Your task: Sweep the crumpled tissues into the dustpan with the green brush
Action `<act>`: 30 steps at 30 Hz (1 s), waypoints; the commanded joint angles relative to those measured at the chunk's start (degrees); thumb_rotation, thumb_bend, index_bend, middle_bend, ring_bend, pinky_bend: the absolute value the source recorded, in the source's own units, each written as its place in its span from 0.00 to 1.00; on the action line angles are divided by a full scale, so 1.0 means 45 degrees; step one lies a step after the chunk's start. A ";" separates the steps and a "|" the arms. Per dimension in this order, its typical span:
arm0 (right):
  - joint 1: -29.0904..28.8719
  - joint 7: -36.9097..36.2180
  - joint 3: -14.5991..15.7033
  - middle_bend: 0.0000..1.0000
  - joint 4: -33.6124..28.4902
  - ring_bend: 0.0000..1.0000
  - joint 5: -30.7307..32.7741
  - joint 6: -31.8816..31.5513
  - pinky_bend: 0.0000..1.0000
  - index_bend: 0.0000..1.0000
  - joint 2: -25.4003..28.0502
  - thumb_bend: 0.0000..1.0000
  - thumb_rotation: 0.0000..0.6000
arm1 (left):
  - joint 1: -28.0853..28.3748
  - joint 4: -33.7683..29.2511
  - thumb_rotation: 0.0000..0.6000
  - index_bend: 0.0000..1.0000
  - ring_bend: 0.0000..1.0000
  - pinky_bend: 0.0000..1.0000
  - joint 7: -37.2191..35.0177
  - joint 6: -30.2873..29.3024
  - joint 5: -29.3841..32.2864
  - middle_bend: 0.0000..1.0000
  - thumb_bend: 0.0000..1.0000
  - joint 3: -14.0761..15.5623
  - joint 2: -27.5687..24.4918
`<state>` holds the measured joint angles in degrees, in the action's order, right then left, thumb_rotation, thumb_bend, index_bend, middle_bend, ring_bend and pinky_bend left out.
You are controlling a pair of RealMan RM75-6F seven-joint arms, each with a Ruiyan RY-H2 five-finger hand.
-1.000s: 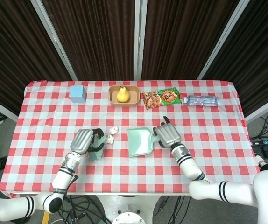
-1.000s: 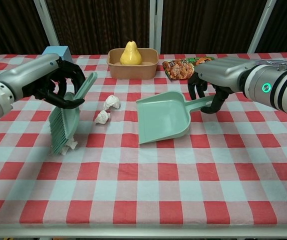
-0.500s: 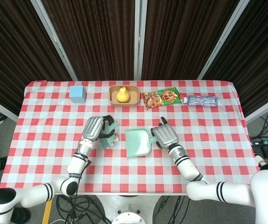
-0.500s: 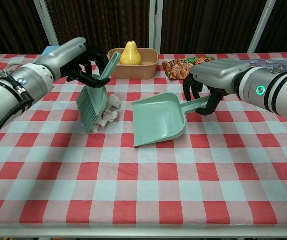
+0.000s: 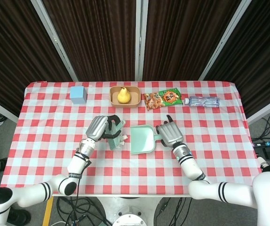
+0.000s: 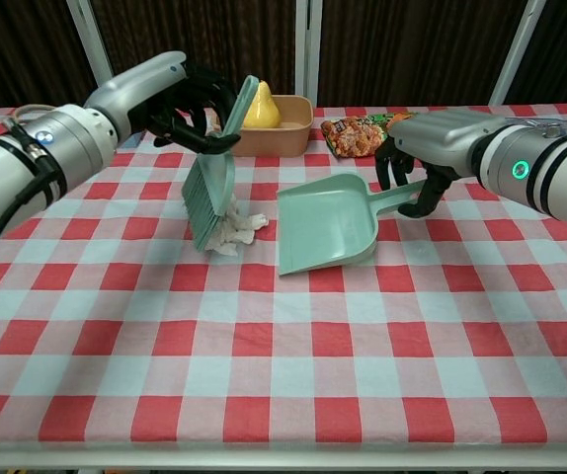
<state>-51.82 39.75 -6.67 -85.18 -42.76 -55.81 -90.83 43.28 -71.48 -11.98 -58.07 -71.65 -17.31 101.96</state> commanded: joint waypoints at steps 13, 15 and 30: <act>-0.0356 0.0004 -0.0492 0.58 0.1057 0.31 0.0413 0.0221 0.08 0.66 -0.1073 0.36 1.00 | 0.0523 0.2533 1.00 0.52 0.63 0.87 -0.1884 0.1416 0.0147 0.55 0.50 -0.0079 0.0232; -0.0414 0.0046 -0.0532 0.58 0.1182 0.31 0.0458 0.0239 0.08 0.66 -0.1221 0.36 1.00 | 0.0616 0.2622 1.00 0.52 0.63 0.87 -0.2206 0.1524 0.0048 0.55 0.50 -0.0048 0.0379; -0.0328 -0.0317 -0.0594 0.58 0.1600 0.31 0.0105 0.0253 0.08 0.66 -0.1544 0.38 1.00 | 0.1785 0.2930 1.00 0.52 0.63 0.87 -0.4422 0.2039 -0.0739 0.55 0.51 -0.0226 0.1487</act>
<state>-53.61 38.98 -9.37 -78.15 -41.86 -54.92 -97.93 50.45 -58.50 -30.22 -49.81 -75.05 -17.75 108.04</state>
